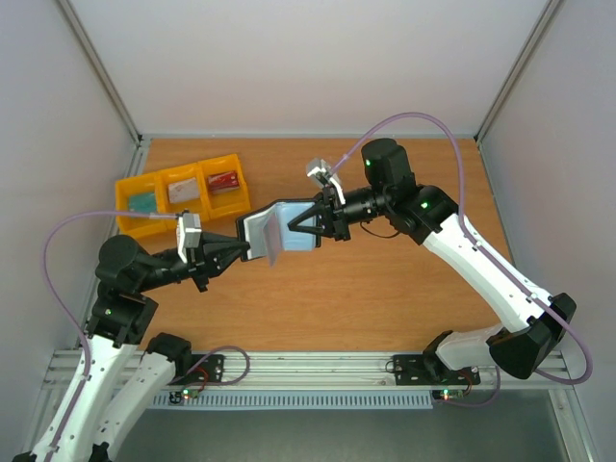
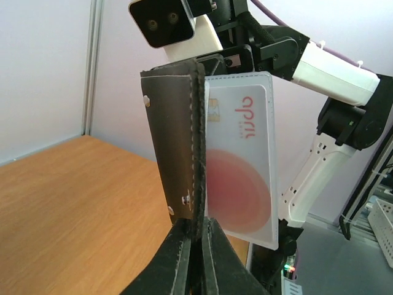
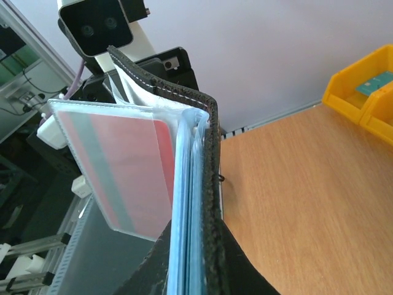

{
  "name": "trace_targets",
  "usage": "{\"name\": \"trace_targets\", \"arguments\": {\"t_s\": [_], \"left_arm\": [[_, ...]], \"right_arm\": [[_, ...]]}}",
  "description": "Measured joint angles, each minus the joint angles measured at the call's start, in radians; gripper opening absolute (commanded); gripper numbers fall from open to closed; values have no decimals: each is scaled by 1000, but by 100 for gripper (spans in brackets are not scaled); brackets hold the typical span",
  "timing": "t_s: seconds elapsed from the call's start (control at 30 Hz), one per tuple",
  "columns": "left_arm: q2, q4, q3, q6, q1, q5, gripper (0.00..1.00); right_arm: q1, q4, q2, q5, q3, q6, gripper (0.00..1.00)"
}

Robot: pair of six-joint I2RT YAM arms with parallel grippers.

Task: Take the credit cards out of the card holder

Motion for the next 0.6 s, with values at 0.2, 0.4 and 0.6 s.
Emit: {"name": "trace_targets", "arguments": {"t_s": [0.2,0.4,0.6], "left_arm": [[0,1,0,-2,0,-15,11],[0,-11,0,2,0,-74,30],[0,-55,0,13,0,-136,49]], "right_arm": [[5,9,0,-18,0,3,1],[47,51,0,-17,0,27,1],[67,92,20,67,0,69,1]]}}
